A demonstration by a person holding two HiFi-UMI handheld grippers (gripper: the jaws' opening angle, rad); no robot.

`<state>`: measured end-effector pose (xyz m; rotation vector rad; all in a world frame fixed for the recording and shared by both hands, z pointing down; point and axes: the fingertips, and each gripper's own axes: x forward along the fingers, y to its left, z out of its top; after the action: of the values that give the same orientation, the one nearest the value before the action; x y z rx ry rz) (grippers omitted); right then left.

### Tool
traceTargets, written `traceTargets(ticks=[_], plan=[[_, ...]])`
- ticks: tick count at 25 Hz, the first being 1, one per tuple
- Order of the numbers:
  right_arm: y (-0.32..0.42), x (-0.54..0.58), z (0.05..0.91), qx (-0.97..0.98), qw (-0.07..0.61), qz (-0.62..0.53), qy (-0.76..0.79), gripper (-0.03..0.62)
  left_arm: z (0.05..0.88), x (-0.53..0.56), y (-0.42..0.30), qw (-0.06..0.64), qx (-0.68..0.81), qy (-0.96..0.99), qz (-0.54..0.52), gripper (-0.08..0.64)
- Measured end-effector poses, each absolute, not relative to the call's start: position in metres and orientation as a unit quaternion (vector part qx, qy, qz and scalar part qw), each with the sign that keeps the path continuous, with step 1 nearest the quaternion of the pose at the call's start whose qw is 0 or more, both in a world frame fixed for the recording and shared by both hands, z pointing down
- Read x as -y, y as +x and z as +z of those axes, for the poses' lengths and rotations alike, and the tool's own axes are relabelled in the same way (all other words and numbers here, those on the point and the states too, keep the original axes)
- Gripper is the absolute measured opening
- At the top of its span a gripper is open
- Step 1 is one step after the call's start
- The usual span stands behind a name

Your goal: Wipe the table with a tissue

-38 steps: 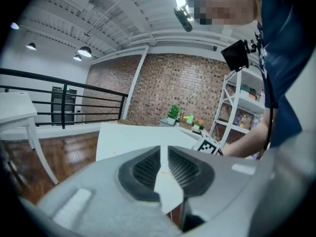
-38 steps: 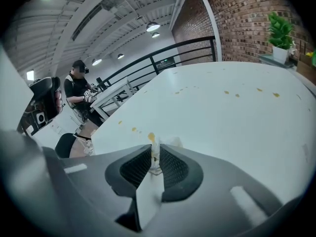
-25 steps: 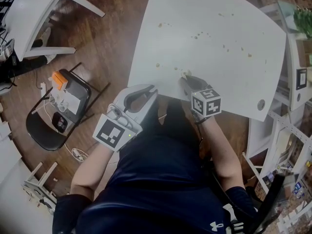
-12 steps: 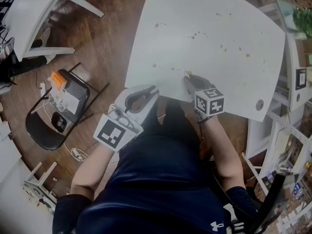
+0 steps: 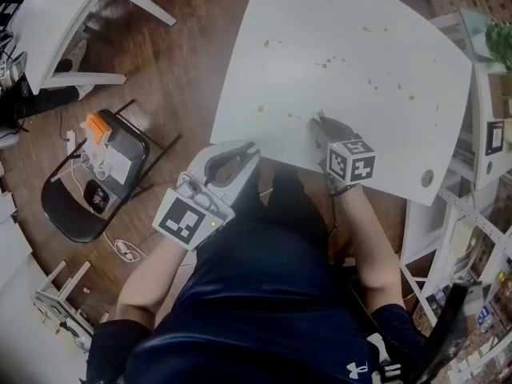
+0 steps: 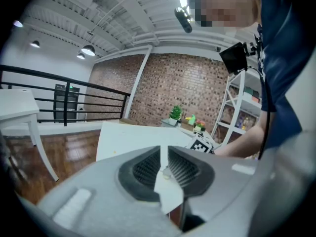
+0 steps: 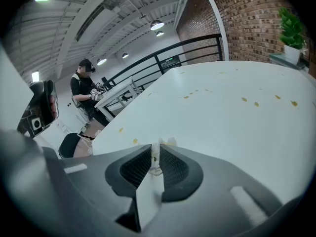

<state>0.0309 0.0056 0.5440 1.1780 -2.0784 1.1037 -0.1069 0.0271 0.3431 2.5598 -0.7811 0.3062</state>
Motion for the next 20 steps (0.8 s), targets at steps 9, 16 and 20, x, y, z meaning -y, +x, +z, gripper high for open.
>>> traceTargets(ticks=[9,16,20], plan=[[-0.021,-0.002,0.544,0.785,0.26,0.403,0.393,0.055,0.343,-0.024,-0.127,0.224,0.295,0.923,0.104,0.044],[-0.054,0.0,0.545,0.796,0.268,0.401,0.366,0.055,0.345,-0.023,-0.145,0.228,0.307,0.918,0.104,0.044],[-0.069,-0.003,0.541,0.801,0.259,0.41,0.35,0.056,0.346,-0.023,-0.15,0.229,0.309,0.917,0.104,0.044]])
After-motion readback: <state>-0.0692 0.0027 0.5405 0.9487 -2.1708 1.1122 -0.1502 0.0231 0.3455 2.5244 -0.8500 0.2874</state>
